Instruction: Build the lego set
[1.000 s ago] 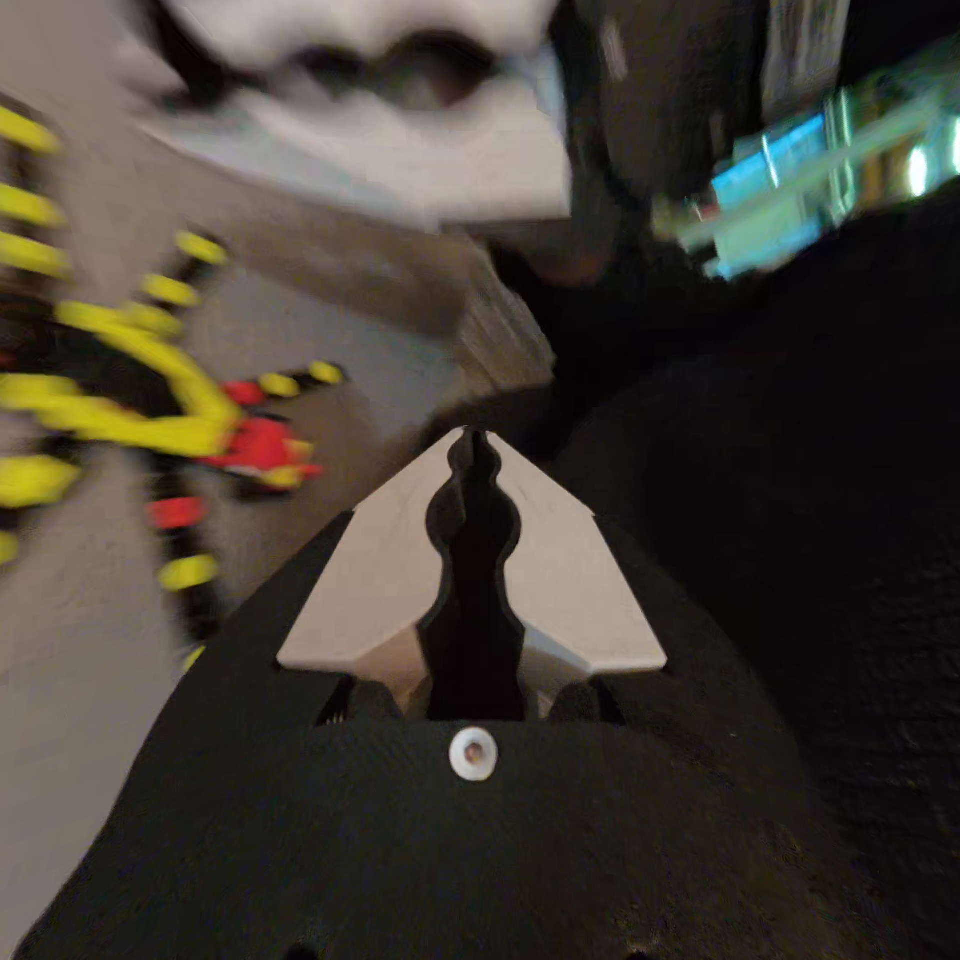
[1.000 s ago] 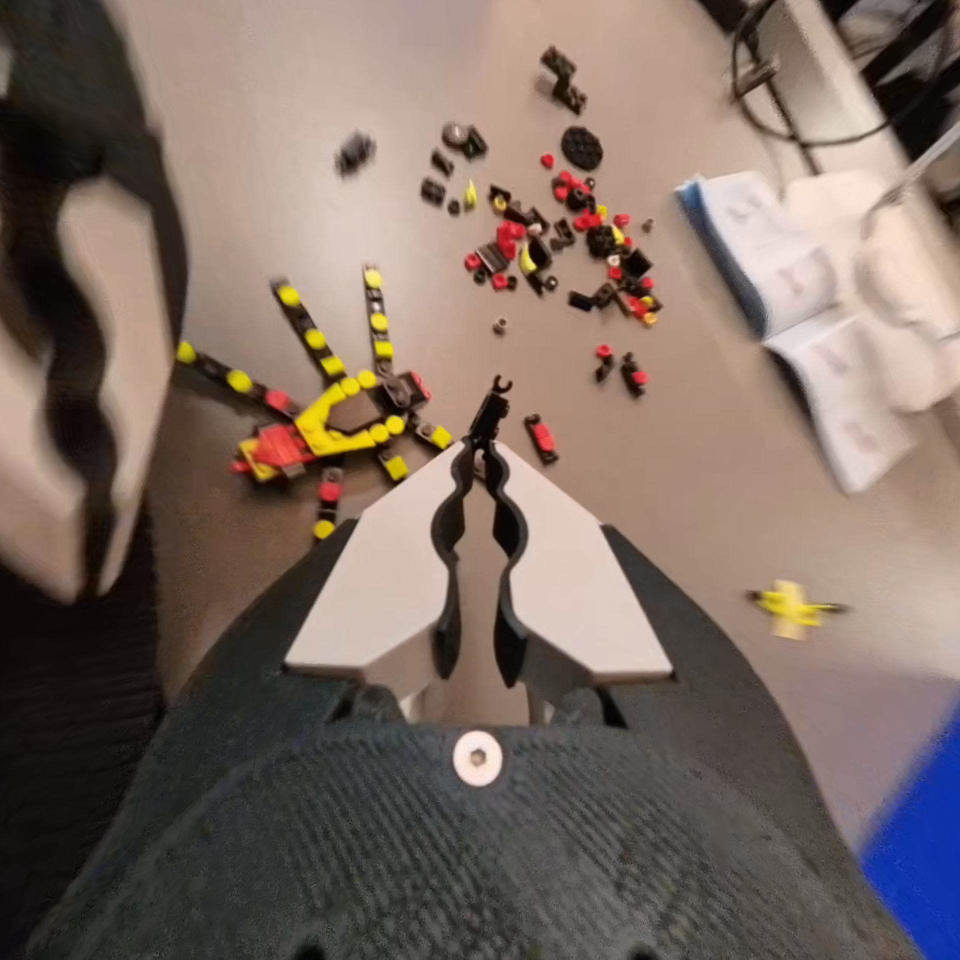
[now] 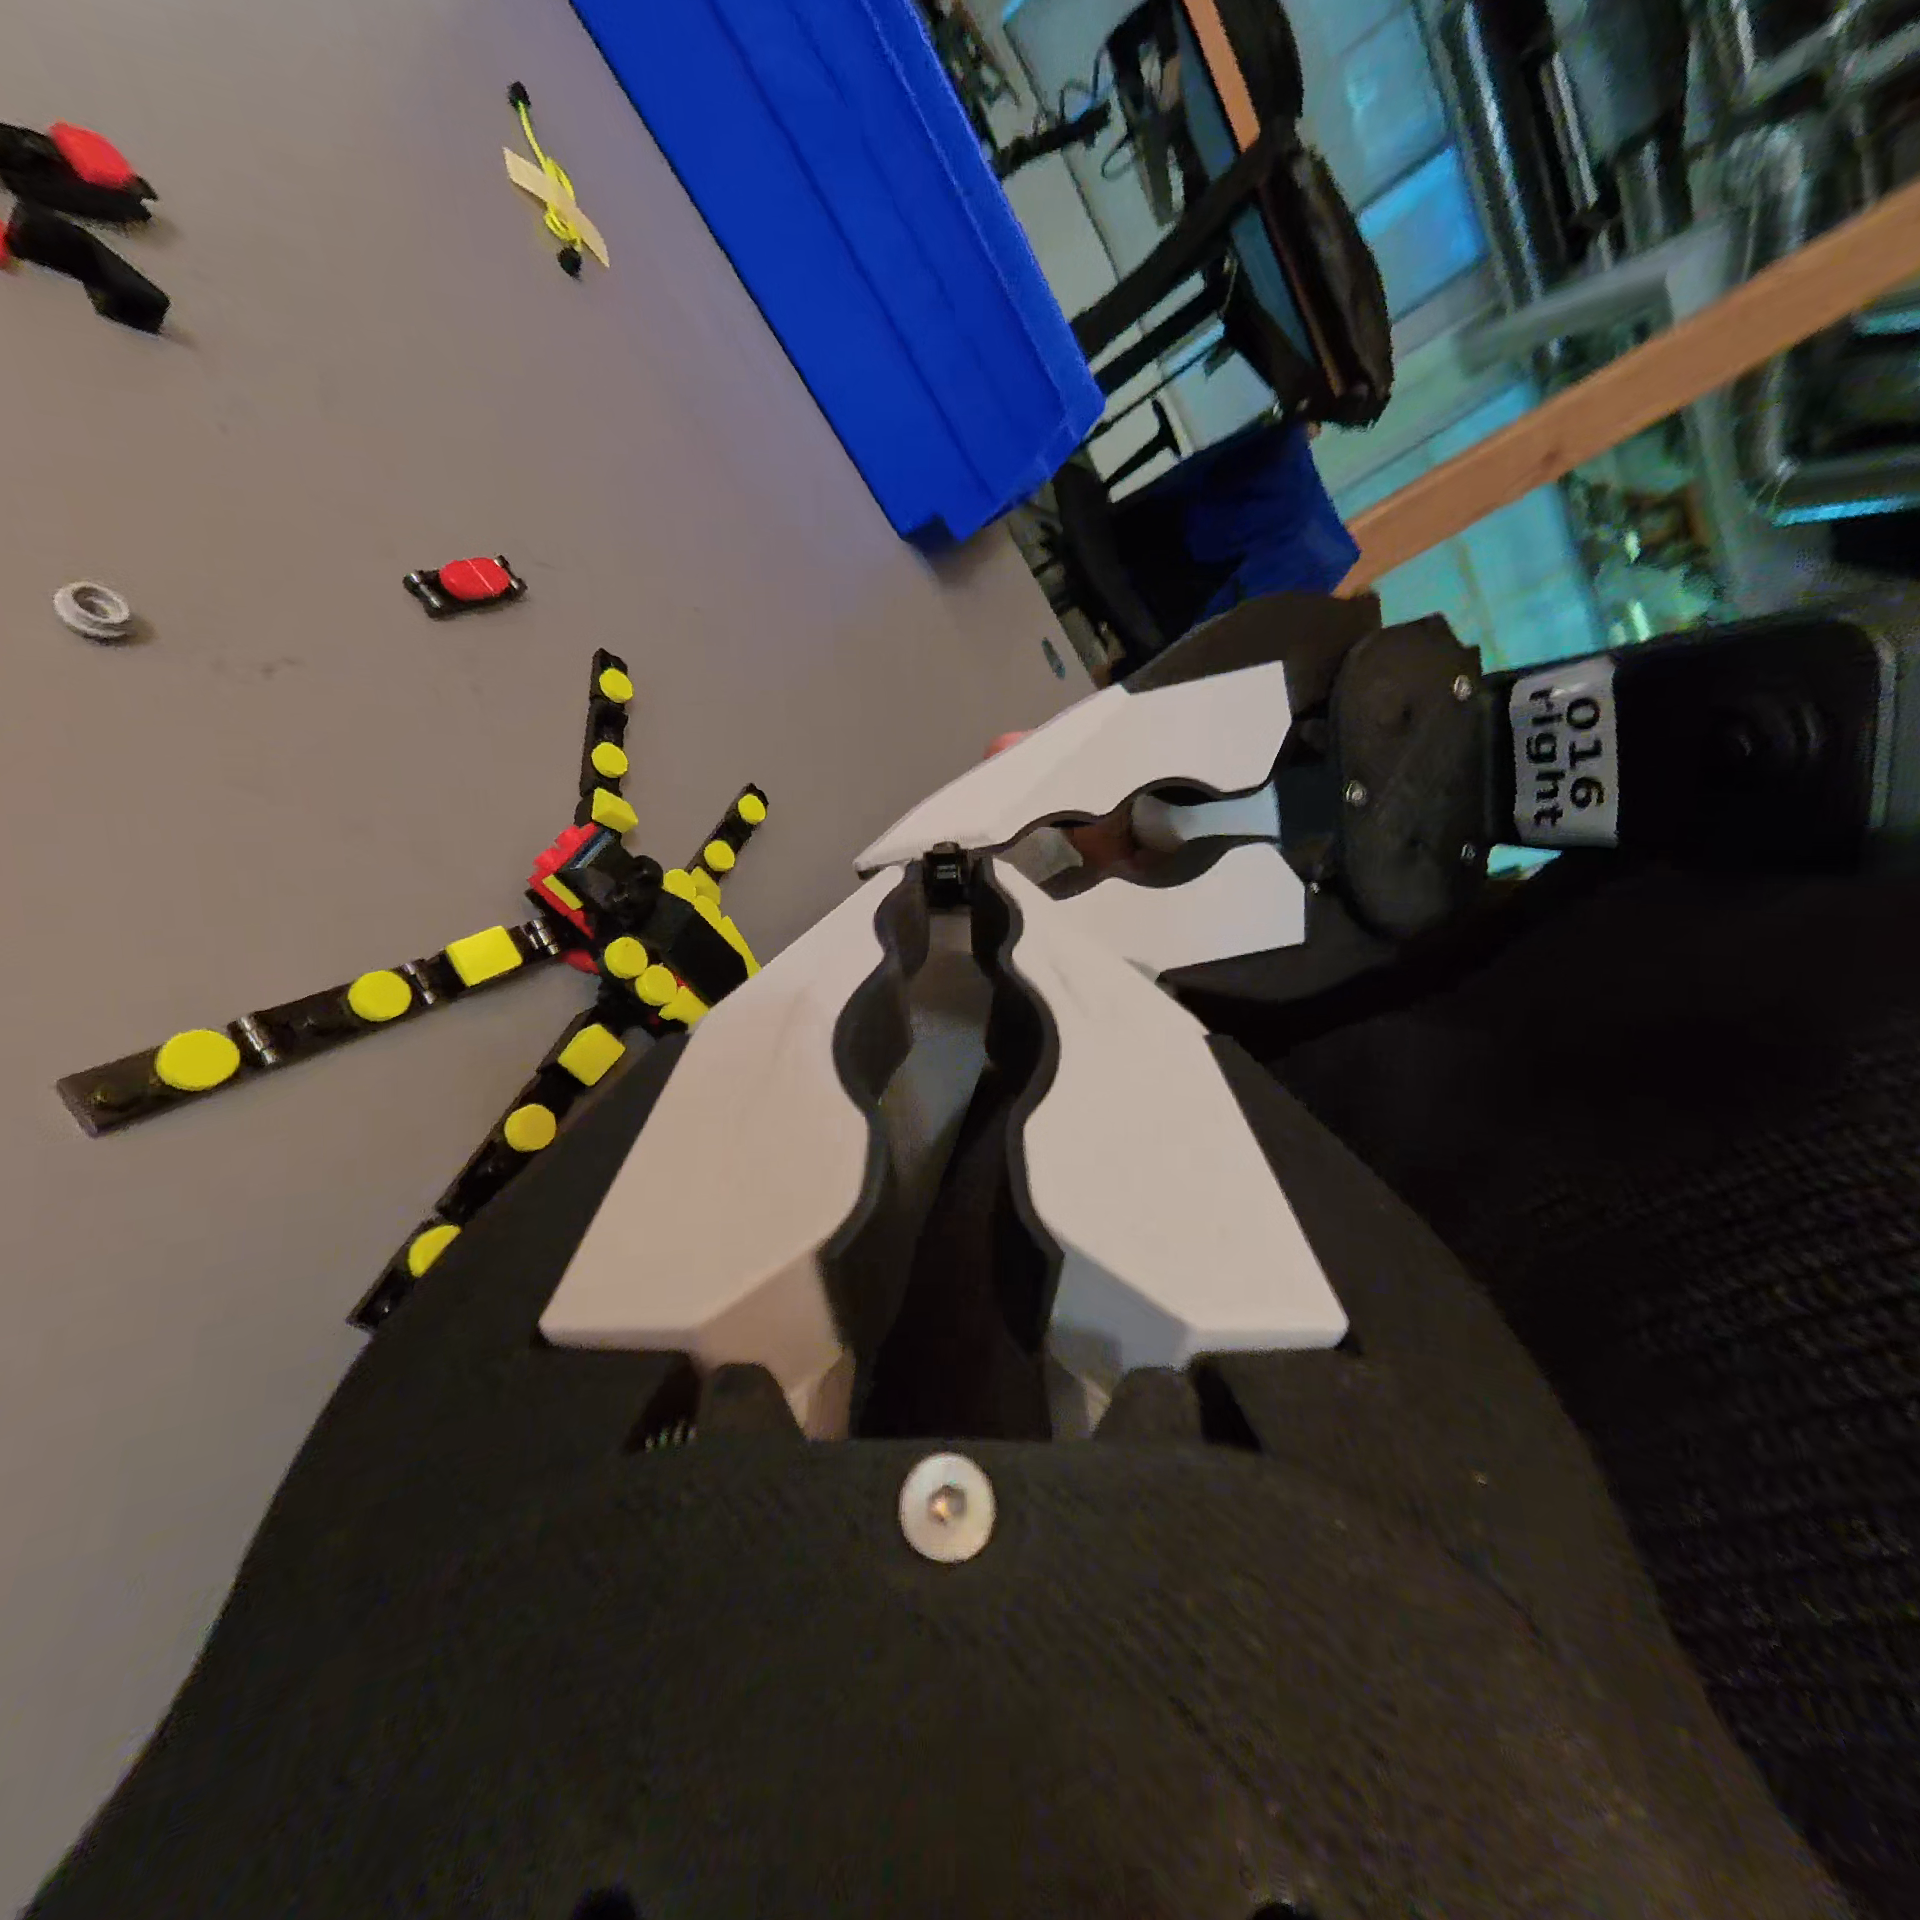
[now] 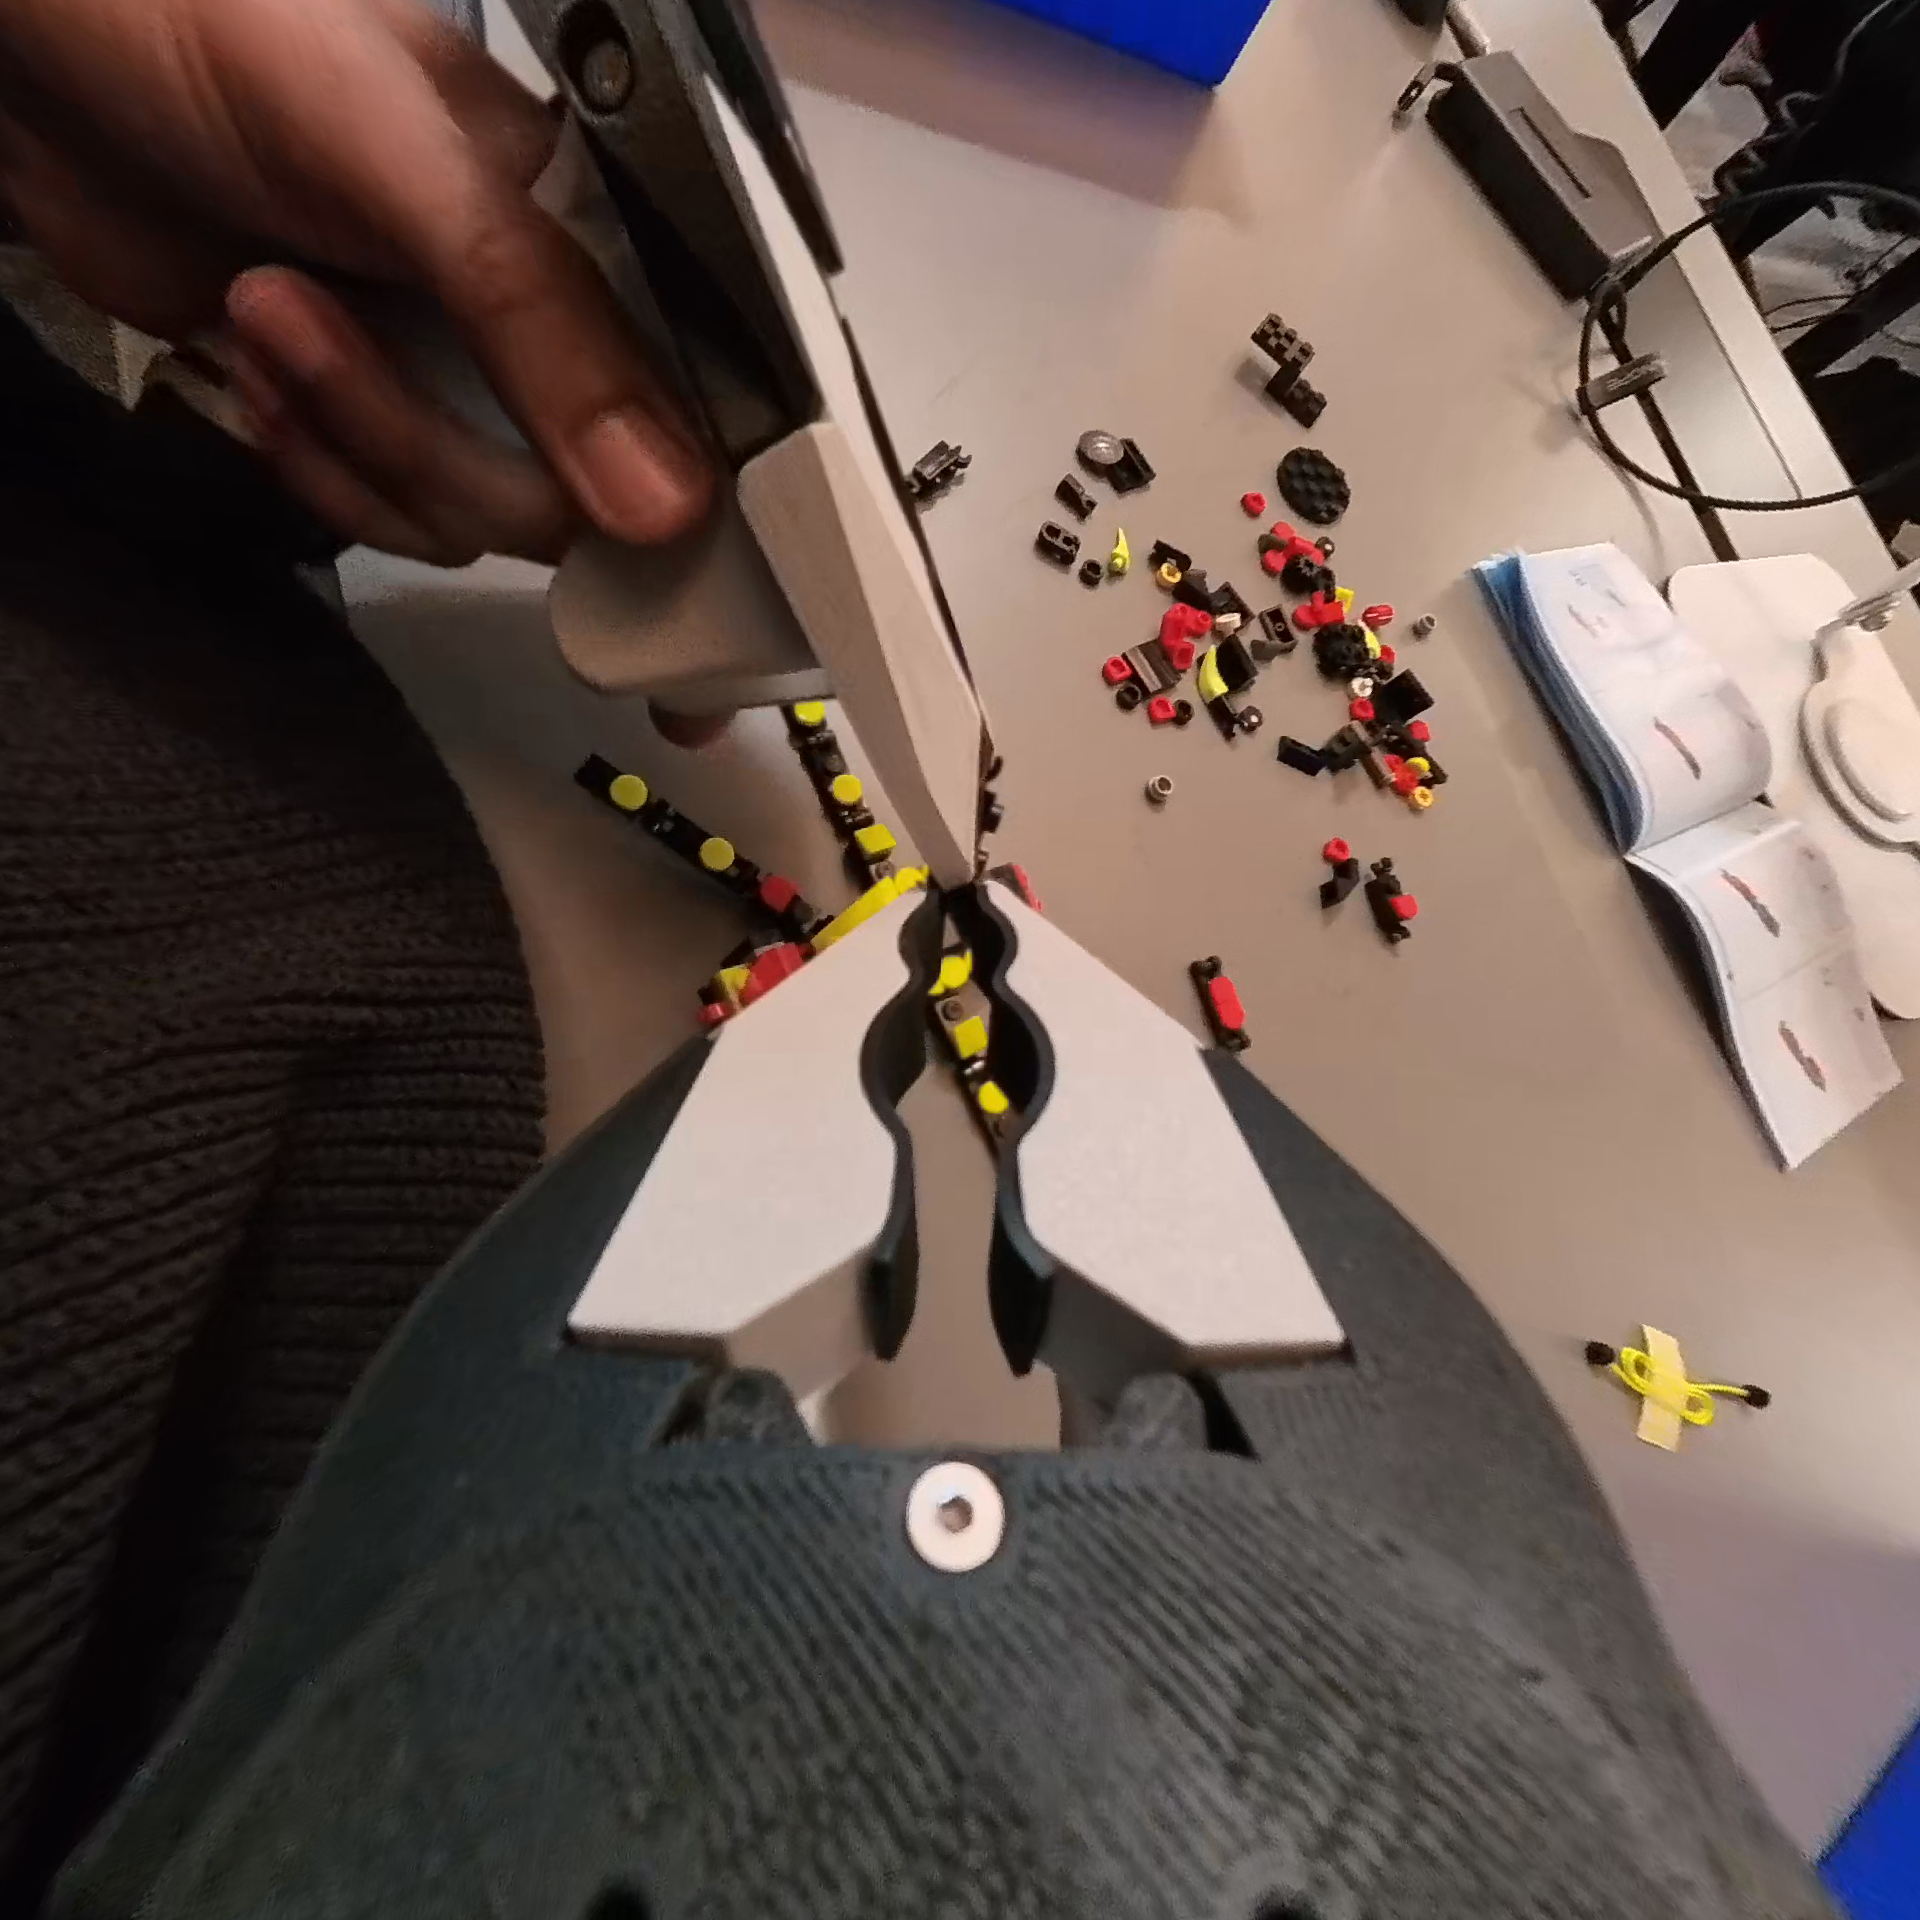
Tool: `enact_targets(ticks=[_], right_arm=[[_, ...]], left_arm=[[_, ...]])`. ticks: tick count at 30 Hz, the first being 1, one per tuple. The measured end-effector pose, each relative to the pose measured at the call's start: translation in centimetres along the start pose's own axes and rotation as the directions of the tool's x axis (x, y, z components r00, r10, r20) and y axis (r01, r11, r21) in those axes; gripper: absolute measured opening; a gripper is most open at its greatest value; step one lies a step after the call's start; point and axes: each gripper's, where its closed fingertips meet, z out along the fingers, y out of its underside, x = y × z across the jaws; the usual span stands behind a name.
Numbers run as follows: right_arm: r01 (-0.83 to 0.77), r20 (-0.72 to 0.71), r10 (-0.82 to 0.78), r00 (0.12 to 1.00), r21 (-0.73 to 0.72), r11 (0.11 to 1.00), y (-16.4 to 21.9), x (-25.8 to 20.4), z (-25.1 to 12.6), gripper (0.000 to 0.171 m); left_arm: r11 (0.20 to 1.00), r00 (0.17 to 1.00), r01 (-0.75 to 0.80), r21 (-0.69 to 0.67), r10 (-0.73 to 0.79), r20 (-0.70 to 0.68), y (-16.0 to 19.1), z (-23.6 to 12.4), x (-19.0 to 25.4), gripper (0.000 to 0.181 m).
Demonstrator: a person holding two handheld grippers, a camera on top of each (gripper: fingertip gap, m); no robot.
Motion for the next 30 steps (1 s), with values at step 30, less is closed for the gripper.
enact_targets(ticks=[30], right_arm=[[-0.149,0.108,0.144,0.984,0.039,0.988,0.2,-0.6,-0.3,0.003]], left_arm=[[0.988,0.994,-0.108,-0.113,0.108,-0.009,1.2,-0.2,0.4,0.013]])
